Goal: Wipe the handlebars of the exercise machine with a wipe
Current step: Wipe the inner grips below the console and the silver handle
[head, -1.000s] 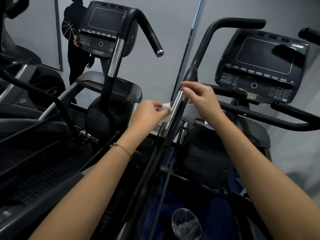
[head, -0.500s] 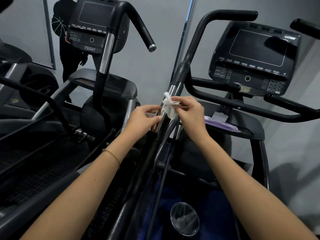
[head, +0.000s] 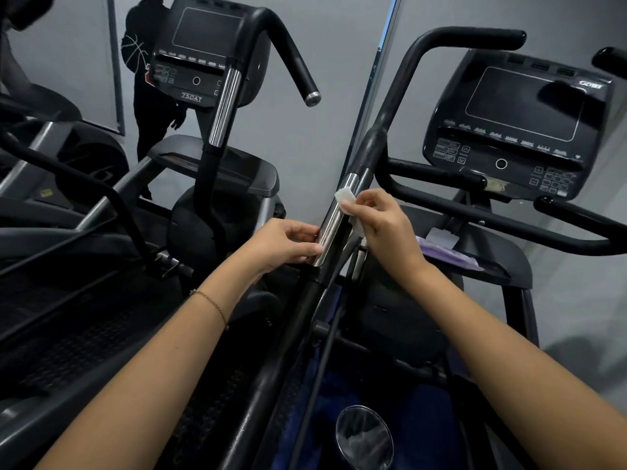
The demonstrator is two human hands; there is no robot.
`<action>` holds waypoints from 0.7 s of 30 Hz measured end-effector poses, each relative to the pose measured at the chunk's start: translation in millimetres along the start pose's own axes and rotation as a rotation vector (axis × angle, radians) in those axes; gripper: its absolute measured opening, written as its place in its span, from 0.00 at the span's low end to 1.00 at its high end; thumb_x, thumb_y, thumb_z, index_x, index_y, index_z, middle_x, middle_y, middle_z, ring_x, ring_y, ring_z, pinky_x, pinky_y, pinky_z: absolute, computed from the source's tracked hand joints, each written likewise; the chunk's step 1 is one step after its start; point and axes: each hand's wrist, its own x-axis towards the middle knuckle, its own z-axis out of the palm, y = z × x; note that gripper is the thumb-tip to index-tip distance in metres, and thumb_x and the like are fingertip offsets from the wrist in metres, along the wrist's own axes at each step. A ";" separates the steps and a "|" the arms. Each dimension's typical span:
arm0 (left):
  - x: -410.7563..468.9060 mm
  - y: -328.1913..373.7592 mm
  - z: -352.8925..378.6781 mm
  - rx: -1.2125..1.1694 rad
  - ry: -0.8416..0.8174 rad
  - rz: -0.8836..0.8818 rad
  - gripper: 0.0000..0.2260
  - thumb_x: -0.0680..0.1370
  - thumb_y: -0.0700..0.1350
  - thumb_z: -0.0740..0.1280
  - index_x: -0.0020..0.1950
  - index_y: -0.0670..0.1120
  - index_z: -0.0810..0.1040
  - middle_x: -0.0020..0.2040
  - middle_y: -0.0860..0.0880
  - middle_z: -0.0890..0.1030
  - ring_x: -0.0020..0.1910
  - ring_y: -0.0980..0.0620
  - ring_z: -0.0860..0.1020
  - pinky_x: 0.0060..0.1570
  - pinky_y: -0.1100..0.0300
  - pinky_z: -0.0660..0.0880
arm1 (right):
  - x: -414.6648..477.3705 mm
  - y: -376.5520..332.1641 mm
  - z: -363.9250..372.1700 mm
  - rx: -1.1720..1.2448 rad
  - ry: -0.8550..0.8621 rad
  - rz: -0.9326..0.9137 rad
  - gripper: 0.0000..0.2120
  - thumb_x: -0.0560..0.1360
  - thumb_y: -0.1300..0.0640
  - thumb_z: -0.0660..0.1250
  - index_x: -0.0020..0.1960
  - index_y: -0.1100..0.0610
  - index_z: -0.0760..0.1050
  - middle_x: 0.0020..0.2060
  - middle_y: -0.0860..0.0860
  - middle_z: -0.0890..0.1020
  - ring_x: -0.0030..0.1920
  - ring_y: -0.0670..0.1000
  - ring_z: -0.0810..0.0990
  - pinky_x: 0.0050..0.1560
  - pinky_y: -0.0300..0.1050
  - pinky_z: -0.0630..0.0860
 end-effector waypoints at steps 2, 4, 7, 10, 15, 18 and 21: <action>-0.2 -2.1 0.5 0.000 0.005 0.007 0.18 0.72 0.35 0.71 0.62 0.40 0.76 0.44 0.50 0.81 0.42 0.57 0.79 0.46 0.65 0.78 | -9.2 -5.7 4.4 -0.004 0.006 -0.021 0.14 0.76 0.58 0.59 0.53 0.61 0.81 0.45 0.59 0.79 0.44 0.57 0.78 0.43 0.45 0.78; 0.0 -5.0 0.5 0.002 -0.001 0.028 0.18 0.73 0.35 0.70 0.62 0.40 0.76 0.43 0.50 0.81 0.41 0.58 0.79 0.48 0.64 0.77 | -28.5 -19.7 4.7 0.041 -0.069 -0.058 0.15 0.76 0.58 0.57 0.54 0.62 0.80 0.45 0.59 0.78 0.45 0.56 0.77 0.46 0.45 0.77; -1.0 -6.4 0.2 0.010 0.001 0.052 0.18 0.73 0.35 0.70 0.62 0.41 0.76 0.43 0.51 0.81 0.42 0.57 0.79 0.49 0.63 0.78 | -44.3 -20.2 3.5 0.085 -0.149 -0.177 0.13 0.72 0.65 0.65 0.56 0.61 0.80 0.46 0.58 0.78 0.44 0.54 0.76 0.44 0.40 0.75; -5.2 -8.3 3.2 -0.036 0.025 0.071 0.18 0.72 0.32 0.70 0.61 0.40 0.76 0.44 0.48 0.81 0.39 0.58 0.80 0.47 0.68 0.78 | -12.5 1.8 2.6 0.109 -0.073 -0.095 0.12 0.73 0.62 0.65 0.54 0.59 0.81 0.46 0.58 0.78 0.46 0.53 0.76 0.48 0.35 0.72; -15.7 -17.1 11.3 0.048 0.093 0.078 0.22 0.70 0.35 0.73 0.63 0.42 0.75 0.48 0.47 0.80 0.43 0.56 0.78 0.48 0.70 0.75 | -2.8 1.2 -1.0 0.038 -0.070 -0.092 0.13 0.71 0.69 0.66 0.54 0.62 0.80 0.46 0.60 0.78 0.45 0.58 0.78 0.46 0.44 0.76; -13.8 -25.2 12.3 0.100 0.121 0.059 0.27 0.68 0.38 0.76 0.65 0.41 0.74 0.49 0.46 0.79 0.46 0.50 0.79 0.58 0.55 0.75 | -36.9 -19.6 -3.8 0.066 -0.234 -0.293 0.13 0.71 0.66 0.69 0.55 0.62 0.80 0.47 0.59 0.78 0.44 0.56 0.77 0.44 0.44 0.75; -12.1 -25.3 13.4 0.176 0.137 0.040 0.33 0.66 0.42 0.78 0.69 0.46 0.70 0.46 0.50 0.78 0.43 0.51 0.78 0.57 0.52 0.76 | -19.2 -20.2 -12.5 0.068 -0.392 -0.367 0.12 0.72 0.64 0.69 0.55 0.61 0.80 0.46 0.58 0.78 0.43 0.57 0.77 0.39 0.46 0.77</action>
